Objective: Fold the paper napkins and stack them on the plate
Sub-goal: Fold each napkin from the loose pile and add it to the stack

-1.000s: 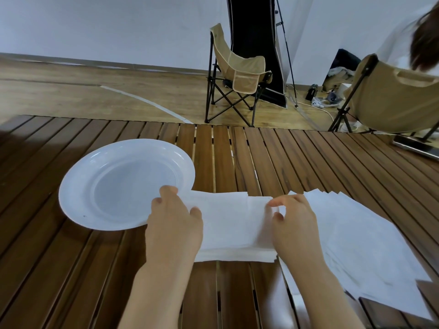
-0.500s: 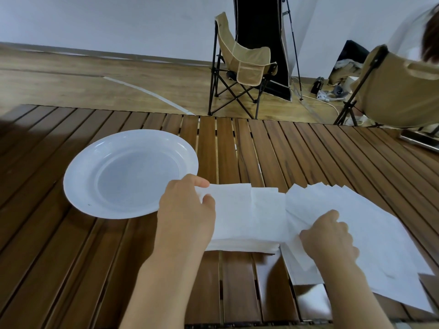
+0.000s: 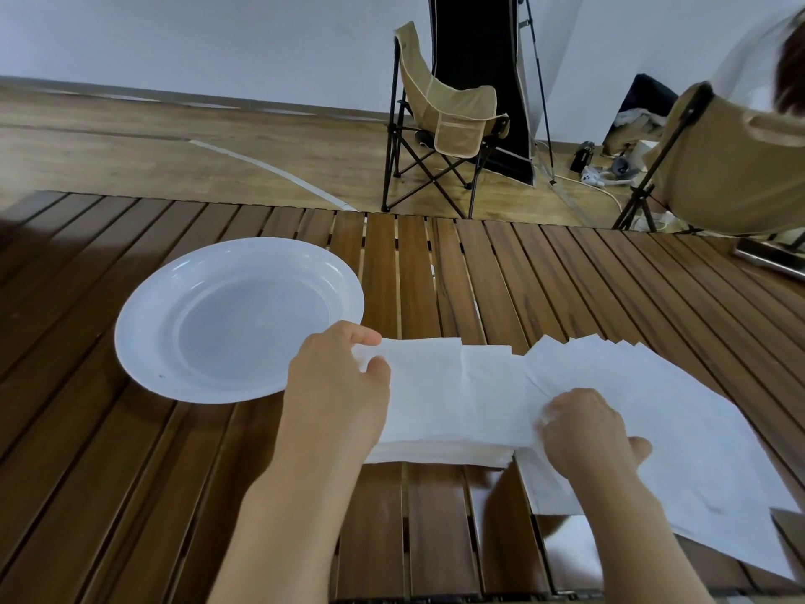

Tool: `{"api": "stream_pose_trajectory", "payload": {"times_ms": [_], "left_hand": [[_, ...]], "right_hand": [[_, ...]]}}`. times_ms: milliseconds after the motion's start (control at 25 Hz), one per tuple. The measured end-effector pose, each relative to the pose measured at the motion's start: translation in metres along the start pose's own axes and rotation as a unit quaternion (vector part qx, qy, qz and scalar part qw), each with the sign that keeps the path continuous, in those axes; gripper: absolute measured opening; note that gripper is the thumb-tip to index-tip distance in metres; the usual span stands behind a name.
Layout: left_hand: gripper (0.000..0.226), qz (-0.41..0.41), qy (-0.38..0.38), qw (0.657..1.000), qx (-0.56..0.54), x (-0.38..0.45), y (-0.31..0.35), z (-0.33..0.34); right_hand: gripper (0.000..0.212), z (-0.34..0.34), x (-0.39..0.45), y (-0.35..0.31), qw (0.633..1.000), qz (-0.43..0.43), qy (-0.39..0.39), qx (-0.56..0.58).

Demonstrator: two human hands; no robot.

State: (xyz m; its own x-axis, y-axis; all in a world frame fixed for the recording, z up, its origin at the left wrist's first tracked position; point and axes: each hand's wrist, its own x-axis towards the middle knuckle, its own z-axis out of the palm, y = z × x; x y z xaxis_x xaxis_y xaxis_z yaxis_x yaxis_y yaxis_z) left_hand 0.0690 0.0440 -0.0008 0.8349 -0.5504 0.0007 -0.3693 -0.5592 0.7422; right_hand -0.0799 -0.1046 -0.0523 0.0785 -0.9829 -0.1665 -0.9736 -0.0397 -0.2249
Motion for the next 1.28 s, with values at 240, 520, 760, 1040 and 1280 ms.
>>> {"api": "stream_pose_trajectory", "payload": {"times_ms": [240, 520, 760, 1040, 1280], "left_hand": [[0.022, -0.005, -0.005, 1.000, -0.001, 0.002, -0.002, -0.001], [0.022, -0.009, -0.015, 1.000, -0.006, 0.002, -0.001, -0.001], [0.023, -0.014, -0.021, 0.999, -0.021, 0.002, -0.001, -0.001], [0.023, -0.016, -0.021, 0.999, -0.023, 0.002, -0.002, -0.001], [0.023, -0.012, -0.015, 0.999, -0.033, -0.001, 0.001, 0.000]], "right_hand": [[0.024, 0.005, 0.002, 0.001, 1.000, -0.026, -0.004, -0.001], [0.034, 0.005, 0.003, 0.000, 0.999, -0.029, -0.015, 0.011], [0.030, 0.003, -0.001, -0.001, 0.998, -0.046, -0.035, -0.009], [0.032, 0.002, -0.003, -0.004, 0.999, -0.035, -0.033, -0.011], [0.042, -0.008, -0.003, -0.006, 0.997, -0.043, 0.013, 0.064]]}}
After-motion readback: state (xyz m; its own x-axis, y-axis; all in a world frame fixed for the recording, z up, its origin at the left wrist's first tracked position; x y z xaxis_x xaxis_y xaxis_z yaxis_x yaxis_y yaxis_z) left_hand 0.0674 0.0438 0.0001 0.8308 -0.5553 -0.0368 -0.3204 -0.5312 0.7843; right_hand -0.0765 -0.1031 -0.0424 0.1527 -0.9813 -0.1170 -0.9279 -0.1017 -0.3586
